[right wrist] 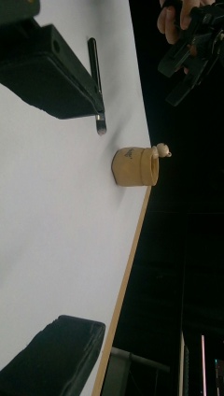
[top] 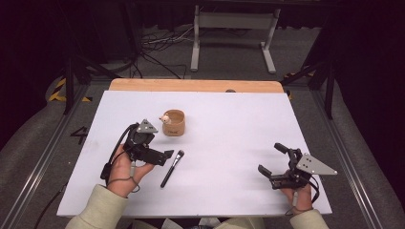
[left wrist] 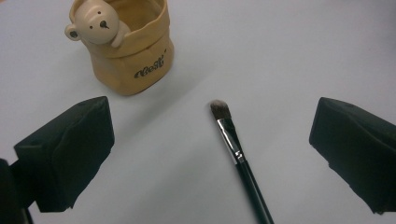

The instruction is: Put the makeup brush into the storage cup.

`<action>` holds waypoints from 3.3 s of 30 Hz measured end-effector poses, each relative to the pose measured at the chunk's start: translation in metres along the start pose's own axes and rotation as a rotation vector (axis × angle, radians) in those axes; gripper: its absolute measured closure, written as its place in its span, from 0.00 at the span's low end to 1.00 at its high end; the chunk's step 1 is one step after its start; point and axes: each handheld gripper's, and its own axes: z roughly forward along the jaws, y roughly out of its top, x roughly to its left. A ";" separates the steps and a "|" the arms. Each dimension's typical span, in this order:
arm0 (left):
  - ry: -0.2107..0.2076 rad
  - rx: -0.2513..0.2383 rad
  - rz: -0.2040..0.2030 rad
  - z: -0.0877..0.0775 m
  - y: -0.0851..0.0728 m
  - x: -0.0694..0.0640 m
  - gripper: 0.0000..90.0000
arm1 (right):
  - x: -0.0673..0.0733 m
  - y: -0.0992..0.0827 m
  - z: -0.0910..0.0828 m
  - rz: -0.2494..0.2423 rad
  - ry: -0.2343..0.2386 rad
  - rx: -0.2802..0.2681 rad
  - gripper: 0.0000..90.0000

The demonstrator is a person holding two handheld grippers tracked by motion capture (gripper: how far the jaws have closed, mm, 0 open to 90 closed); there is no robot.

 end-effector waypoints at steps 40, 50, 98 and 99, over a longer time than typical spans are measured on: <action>-0.069 0.339 0.090 0.023 0.036 -0.011 0.03 | 0.000 0.000 0.000 0.011 0.015 -0.008 0.00; -0.093 0.383 0.085 0.037 0.035 -0.010 0.05 | 0.000 0.000 -0.001 0.014 0.018 -0.009 0.00; -0.094 0.538 0.097 0.088 0.011 -0.027 0.48 | 0.002 0.000 0.000 0.003 0.017 -0.006 0.00; -0.095 0.543 0.094 0.089 0.011 -0.027 0.50 | 0.002 0.000 0.000 0.002 0.018 -0.004 0.00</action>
